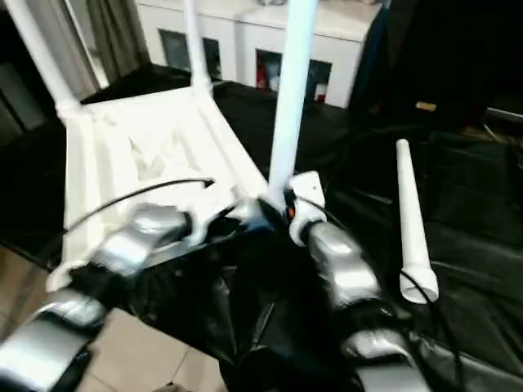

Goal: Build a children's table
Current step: Rotate leg to tighten

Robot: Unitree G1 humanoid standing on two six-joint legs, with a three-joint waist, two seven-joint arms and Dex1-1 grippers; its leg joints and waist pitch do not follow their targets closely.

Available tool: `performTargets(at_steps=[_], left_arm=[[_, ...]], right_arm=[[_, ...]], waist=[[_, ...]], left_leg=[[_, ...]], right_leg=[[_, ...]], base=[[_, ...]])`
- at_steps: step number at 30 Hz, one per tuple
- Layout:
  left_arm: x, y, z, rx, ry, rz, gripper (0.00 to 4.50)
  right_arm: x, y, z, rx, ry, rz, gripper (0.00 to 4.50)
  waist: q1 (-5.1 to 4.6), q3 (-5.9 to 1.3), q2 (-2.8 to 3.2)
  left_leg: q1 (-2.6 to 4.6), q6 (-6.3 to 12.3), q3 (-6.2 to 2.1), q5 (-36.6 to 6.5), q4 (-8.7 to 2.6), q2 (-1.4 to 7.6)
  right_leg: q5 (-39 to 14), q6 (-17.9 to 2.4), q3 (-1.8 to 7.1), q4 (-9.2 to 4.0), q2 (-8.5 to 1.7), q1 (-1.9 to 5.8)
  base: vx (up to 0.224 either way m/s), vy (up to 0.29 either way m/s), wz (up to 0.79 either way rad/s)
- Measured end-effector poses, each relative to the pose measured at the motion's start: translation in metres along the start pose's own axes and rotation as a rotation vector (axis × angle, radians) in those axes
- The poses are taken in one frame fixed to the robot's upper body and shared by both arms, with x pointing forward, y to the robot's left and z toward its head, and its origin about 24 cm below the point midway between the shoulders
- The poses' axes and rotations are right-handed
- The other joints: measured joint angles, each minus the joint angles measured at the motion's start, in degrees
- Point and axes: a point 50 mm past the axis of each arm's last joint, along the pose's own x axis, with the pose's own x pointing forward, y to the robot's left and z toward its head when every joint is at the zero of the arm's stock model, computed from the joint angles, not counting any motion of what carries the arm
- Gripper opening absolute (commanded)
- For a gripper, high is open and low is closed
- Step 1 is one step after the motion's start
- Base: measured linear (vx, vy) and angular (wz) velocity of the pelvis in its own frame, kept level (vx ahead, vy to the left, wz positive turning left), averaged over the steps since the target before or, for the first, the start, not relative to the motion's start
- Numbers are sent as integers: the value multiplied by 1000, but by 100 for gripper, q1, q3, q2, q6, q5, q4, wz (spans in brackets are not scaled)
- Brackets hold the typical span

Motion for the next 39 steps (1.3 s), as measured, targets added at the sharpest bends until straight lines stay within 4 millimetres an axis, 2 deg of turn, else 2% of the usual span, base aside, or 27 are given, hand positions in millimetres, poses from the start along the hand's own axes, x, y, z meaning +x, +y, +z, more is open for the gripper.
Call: performTargets(at_steps=[2,7,13,18,24,25,29,31,33,35,39], left_arm=[[3,-1,1,-5,-3,-1,0],[-1,2,-1,0,-2,-2,0],[-22,6,-12,47,-7,-116,0],[-35,1,-17,90,-14,-238,0],[-48,-4,-21,117,-6,-354,0],[-49,-6,-23,118,-5,-375,0],[-56,-7,-25,129,2,-413,0],[-58,-7,-26,128,4,-421,0],[-58,-6,-26,126,3,-423,0],[-59,-7,-26,129,2,-422,0],[-55,-7,-26,127,-2,-383,0]], right_arm=[[1,1,-1,5,-7,-12,330],[0,2,0,26,-25,49,378],[-17,-5,-1,-38,3,316,378],[-34,-13,1,-127,45,513,378],[-45,-9,6,-168,59,693,378],[-47,-7,7,-174,61,723,354],[-51,-5,4,-182,79,775,340],[-53,-5,1,-172,94,782,302],[-53,-5,0,-170,97,783,300],[-54,-4,0,-169,97,783,279],[-49,-1,-2,-151,85,726,276]], waist=[[4,-6,5],[-17,-7,7],[-1,-8,9],[27,-9,13],[76,-8,14],[82,-9,14],[91,-8,14],[93,-8,14],[91,-8,14],[92,-8,14],[80,-10,12]], left_leg=[[-6,1,0,0,0,-2],[-9,2,-1,0,0,-1],[-13,2,-2,1,-13,11],[-23,22,0,5,-6,14],[-55,50,1,20,8,34],[-55,50,2,21,9,40],[-60,48,2,23,8,50],[-62,45,2,22,9,52],[-62,44,2,23,9,52],[-63,44,2,23,9,53],[-61,46,2,24,9,53]], right_leg=[[0,0,1,-3,-1,2],[3,2,0,-4,-1,3],[-5,10,-13,-4,4,-7],[-6,8,-17,-27,3,-14],[-6,7,-45,-32,1,-22],[-6,7,-50,-32,1,-22],[-6,7,-66,-31,1,-22],[-7,7,-71,-31,1,-22],[-7,7,-71,-32,1,-22],[-7,7,-74,-33,1,-22],[-8,5,-74,-31,0,-19]], base=[[0,0,0],[0,0,0],[0,0,0],[0,0,0],[0,0,0],[0,0,0],[0,0,0],[0,0,0],[0,0,0],[0,0,0],[0,0,0]])
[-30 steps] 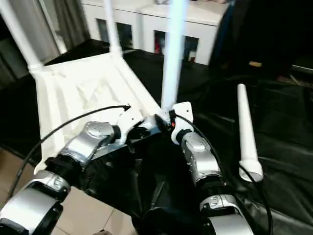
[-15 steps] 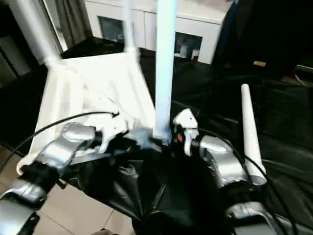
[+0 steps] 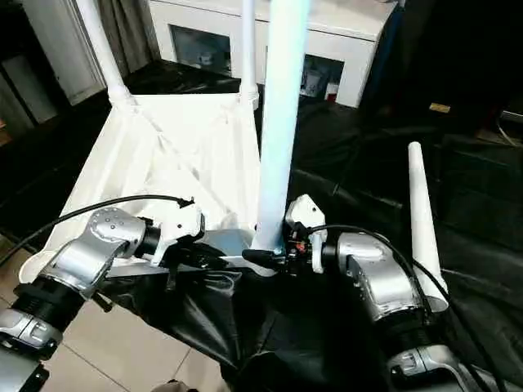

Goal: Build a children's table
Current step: Rotate leg to tighten

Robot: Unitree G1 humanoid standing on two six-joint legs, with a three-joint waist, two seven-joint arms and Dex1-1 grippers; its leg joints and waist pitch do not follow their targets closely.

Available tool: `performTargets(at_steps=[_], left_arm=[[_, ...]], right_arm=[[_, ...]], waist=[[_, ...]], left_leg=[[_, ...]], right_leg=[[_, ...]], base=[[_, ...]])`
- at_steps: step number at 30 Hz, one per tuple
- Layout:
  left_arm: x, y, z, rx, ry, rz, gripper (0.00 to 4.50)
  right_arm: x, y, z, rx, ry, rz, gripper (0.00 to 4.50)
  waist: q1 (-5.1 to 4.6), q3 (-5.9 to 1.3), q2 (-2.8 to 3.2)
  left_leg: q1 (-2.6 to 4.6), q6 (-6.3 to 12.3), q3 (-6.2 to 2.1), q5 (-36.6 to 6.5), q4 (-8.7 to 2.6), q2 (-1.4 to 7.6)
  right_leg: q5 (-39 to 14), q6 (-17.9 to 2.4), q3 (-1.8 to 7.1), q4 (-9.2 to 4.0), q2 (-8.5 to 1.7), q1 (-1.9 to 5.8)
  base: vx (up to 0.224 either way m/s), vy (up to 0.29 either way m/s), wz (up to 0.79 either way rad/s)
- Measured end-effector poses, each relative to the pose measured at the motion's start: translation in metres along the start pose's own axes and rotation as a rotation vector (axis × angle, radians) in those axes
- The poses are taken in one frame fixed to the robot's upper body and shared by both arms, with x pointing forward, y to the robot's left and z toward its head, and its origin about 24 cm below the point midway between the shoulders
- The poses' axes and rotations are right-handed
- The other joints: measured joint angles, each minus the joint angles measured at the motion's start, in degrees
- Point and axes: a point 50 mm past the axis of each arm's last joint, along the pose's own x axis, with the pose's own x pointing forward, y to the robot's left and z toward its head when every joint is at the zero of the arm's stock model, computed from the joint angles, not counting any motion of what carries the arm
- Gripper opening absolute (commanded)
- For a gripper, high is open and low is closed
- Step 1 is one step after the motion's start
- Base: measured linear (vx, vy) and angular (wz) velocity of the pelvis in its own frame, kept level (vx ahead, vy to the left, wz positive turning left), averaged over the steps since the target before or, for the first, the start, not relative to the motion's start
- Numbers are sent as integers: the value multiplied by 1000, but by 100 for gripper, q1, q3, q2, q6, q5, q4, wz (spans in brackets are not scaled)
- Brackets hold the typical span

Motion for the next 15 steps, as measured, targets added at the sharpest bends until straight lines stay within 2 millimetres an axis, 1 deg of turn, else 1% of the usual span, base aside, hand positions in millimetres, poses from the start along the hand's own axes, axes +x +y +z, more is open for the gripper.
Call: performTargets(at_steps=[1,4,5,8,12,14,15], left_arm=[[2,2,0,-3,-3,27,0],[9,10,2,-28,3,131,0],[15,13,4,-41,1,159,0],[25,21,9,-84,11,256,0],[39,27,17,-111,15,334,0],[47,29,21,-132,6,372,0],[49,30,22,-133,8,382,0]], right_arm=[[3,-2,0,9,-9,-46,275],[13,-10,-3,63,-41,-239,274],[17,-13,-4,81,-51,-302,274],[29,-22,-2,147,-77,-510,274],[39,-30,2,201,-87,-679,274],[43,-34,4,226,-97,-748,344],[44,-35,5,226,-97,-760,344]], waist=[[-13,-1,-2],[-95,-5,-8],[-103,-6,-9],[-146,-8,-13],[-122,-10,-12],[-94,-12,-9],[-86,-13,-8]], left_leg=[[3,-6,-1,-2,1,0],[11,-37,-1,-12,1,-1],[12,-38,-1,-11,-2,-2],[53,-46,-1,-7,-10,-2],[62,-53,-2,-2,-20,-3],[60,-54,-2,-1,-20,-4],[59,-54,-2,-1,-20,-5]], right_leg=[[1,-1,-1,2,0,2],[11,-10,0,4,-2,13],[11,-10,0,-1,-2,22],[2,14,-2,0,-2,29],[7,17,-3,1,-2,37],[9,14,-2,0,-4,38],[11,12,-3,0,-5,37]], base=[[0,0,0],[0,0,0],[0,0,0],[0,0,0],[0,0,0],[0,0,0],[0,0,0]])
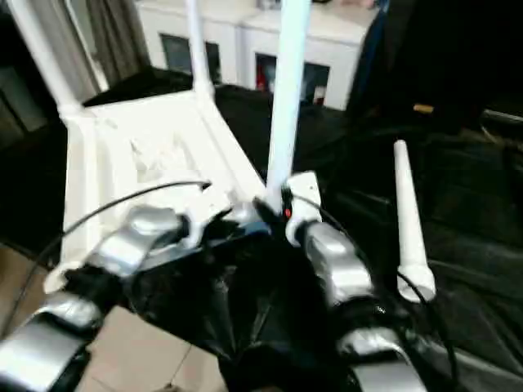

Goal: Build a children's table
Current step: Rotate leg to tighten

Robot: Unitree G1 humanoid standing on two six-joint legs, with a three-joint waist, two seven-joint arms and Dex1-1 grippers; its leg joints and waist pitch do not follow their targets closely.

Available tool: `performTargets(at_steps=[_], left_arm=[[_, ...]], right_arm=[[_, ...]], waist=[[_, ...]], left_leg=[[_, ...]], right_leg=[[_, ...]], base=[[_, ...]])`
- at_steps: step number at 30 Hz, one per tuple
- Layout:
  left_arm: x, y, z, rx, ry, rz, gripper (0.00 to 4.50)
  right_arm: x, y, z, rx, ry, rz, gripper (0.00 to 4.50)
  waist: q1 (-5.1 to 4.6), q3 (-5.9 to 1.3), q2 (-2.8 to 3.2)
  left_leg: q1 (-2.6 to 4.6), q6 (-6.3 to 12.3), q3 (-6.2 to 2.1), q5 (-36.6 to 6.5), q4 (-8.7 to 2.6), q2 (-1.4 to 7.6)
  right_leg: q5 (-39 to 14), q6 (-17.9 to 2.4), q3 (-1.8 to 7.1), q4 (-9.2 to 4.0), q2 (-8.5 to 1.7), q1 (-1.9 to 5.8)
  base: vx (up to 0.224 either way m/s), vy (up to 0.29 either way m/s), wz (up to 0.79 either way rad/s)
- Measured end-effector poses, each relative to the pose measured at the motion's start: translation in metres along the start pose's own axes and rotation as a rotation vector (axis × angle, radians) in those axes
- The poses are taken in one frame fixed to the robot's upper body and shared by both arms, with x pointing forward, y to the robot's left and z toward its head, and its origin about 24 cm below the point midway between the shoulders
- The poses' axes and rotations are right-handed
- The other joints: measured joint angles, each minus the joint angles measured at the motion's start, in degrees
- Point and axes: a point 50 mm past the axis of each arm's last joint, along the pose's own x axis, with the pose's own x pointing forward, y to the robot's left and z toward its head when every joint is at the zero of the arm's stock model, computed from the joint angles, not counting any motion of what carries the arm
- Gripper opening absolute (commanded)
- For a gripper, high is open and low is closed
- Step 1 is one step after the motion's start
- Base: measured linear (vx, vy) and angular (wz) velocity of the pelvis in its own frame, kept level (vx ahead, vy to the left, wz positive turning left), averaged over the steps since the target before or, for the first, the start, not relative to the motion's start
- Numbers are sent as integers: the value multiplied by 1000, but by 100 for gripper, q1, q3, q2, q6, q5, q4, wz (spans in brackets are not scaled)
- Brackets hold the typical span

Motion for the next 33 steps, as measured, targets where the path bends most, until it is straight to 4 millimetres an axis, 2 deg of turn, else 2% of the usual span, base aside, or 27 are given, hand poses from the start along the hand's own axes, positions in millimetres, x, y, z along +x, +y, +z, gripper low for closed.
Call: performTargets(at_steps=[2,3,6,11,16,21,22,26,27,33], left_arm=[[1,0,1,-4,-6,14,0],[0,1,1,-5,-7,20,0],[-2,3,1,-2,-8,16,0],[-16,8,-7,36,-15,-48,0],[-33,8,-16,74,-19,-162,0],[-44,3,-20,113,-25,-270,0],[-46,3,-21,117,-24,-289,0],[-53,3,-26,122,-14,-330,0],[-55,3,-26,120,-13,-341,0],[-56,3,-27,120,-11,-357,0]], right_arm=[[1,3,0,-7,-15,21,352],[0,4,0,-12,-18,36,377],[-2,3,0,-25,-23,86,398],[-14,-5,-1,-127,3,272,398],[-32,-17,2,-209,37,470,398],[-45,-17,7,-232,66,635,398],[-47,-17,6,-233,73,664,373],[-51,-17,7,-240,94,723,360],[-52,-17,7,-245,100,741,331],[-53,-16,7,-236,113,756,290]], waist=[[-2,-1,1],[-8,-2,3],[-8,-2,4],[-1,-2,5],[15,-2,5],[66,-1,12],[76,-1,12],[82,-1,12],[82,-1,12],[83,-1,11]], left_leg=[[-6,0,0,0,0,0],[-9,0,0,0,-1,0],[-14,0,0,0,-9,3],[-52,1,-4,1,-14,6],[-58,6,-4,3,-8,8],[-62,46,-3,28,-2,11],[-62,45,-3,27,1,11],[-63,31,-2,18,2,11],[-63,27,-2,16,2,11],[-63,29,-2,17,2,11]], right_leg=[[17,-27,0,0,0,-2],[17,-28,-1,0,0,-6],[15,-25,-6,-2,2,-11],[9,-25,-15,-4,2,-23],[9,-25,-18,-13,1,-30],[7,-28,-22,-22,0,-35],[7,-28,-22,-21,0,-34],[7,-28,-22,-21,-1,-34],[7,-28,-22,-21,-1,-34],[7,-28,-23,-21,-1,-34]], base=[[0,0,0],[0,0,0],[0,0,0],[0,0,0],[0,0,0],[0,0,0],[0,0,0],[0,0,0],[0,0,0],[0,0,0]])
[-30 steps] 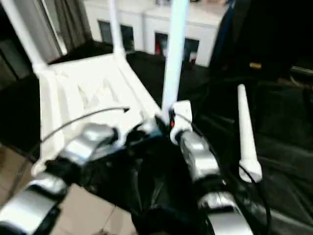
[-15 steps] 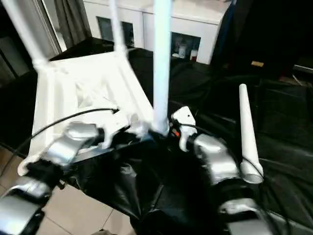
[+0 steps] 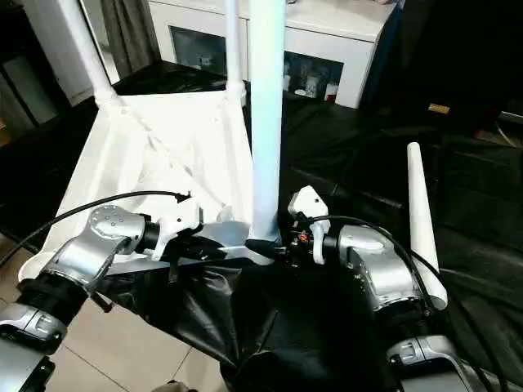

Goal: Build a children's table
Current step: Rotate leg to tighten

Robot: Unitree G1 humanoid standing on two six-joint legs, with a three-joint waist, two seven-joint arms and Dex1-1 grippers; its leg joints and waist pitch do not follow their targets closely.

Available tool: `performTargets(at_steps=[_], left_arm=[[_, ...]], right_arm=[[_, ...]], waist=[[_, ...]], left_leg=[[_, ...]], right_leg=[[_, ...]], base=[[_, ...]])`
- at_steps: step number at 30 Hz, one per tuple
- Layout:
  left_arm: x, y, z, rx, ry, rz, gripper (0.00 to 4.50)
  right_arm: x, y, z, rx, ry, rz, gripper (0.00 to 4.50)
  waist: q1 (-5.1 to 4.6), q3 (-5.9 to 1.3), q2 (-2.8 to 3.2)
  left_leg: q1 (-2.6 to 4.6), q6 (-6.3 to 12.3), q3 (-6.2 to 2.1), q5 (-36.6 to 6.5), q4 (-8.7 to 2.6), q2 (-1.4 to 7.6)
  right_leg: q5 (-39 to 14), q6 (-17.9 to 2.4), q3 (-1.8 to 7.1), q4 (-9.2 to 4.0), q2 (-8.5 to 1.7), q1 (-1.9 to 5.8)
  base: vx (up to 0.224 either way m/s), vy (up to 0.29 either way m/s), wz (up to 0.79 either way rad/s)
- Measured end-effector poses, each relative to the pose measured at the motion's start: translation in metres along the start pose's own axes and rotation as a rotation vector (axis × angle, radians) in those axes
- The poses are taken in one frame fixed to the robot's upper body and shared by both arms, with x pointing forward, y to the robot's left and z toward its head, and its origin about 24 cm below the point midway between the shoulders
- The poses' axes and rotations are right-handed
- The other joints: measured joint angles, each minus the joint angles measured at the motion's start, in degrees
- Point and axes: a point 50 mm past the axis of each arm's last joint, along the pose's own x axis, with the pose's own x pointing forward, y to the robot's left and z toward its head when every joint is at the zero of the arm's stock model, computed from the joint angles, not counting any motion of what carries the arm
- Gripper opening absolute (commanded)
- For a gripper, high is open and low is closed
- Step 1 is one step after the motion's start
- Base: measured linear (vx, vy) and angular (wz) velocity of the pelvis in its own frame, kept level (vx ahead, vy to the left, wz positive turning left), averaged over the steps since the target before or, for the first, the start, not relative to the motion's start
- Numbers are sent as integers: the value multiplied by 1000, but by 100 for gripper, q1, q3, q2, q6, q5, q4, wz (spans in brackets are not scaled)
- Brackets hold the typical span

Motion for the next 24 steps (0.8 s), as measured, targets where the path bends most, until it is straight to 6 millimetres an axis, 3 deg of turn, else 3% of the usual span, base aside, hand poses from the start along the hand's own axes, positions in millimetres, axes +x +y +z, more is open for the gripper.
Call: performTargets(at_steps=[5,9,14,18,19,24], left_arm=[[6,1,2,-2,-7,36,0],[17,9,6,-21,-2,143,0],[47,21,21,-107,-1,297,0],[54,24,25,-138,1,353,0],[56,25,26,-141,2,365,0],[57,25,28,-139,4,365,0]], right_arm=[[5,0,-2,25,-26,-59,276],[15,-7,-6,73,-61,-251,274],[30,-20,-5,155,-94,-555,274],[41,-24,-1,182,-95,-672,274],[44,-25,0,189,-100,-701,329],[44,-26,2,189,-112,-678,380]], waist=[[-11,-1,-1],[-61,-3,-6],[-79,-7,-5],[-82,-14,6],[-82,-16,9],[-76,-20,13]], left_leg=[[3,-2,0,-1,1,0],[15,-8,0,-3,3,-2],[28,-10,0,-2,2,-5],[32,-10,0,-2,1,-6],[30,-10,0,-2,0,-6],[14,-8,0,-1,-3,-6]], right_leg=[[1,0,0,2,0,2],[9,-1,1,5,-2,13],[4,23,3,-1,-4,30],[3,25,3,-5,-6,37],[4,26,3,-8,-6,36],[31,-3,2,-24,-6,40]], base=[[0,0,0],[0,0,0],[0,0,0],[0,0,0],[0,0,0],[0,0,0]])
